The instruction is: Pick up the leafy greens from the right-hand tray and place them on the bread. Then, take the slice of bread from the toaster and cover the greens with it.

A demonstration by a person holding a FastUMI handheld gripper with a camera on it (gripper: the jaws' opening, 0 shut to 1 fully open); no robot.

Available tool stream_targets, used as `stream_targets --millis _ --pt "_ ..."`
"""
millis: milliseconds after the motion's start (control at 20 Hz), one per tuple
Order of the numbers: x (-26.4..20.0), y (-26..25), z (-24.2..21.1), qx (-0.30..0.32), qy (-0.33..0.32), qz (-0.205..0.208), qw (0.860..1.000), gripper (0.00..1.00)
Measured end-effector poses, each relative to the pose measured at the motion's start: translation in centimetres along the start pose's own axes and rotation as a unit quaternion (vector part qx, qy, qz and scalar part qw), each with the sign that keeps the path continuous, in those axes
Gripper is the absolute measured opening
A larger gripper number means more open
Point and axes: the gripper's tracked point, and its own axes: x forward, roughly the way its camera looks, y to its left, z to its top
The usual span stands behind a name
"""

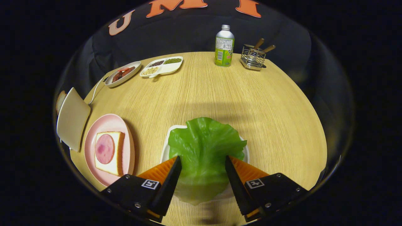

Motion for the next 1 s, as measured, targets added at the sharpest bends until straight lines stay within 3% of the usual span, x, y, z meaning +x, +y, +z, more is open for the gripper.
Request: stream_targets --millis 150,250,400,500,700,1000 --pt "-0.1 -0.3 0.0 0.009 0.001 -0.007 1.0 0.77" --pt "0.0 -0.5 0.1 0.018 0.0 -0.01 1.0 0.63" --pt "-0.2 -0.1 0.2 0.036 -0.005 0.008 0.999 0.26" --pt "-0.8 0.9 0.5 0.058 -0.011 0.04 0.997 0.15" --pt "-1.8 1.0 1.7 0.095 -0.033 0.069 0.993 0.07" --pt "-4.3 2.8 3.6 0.115 -0.066 0.118 0.984 0.06"
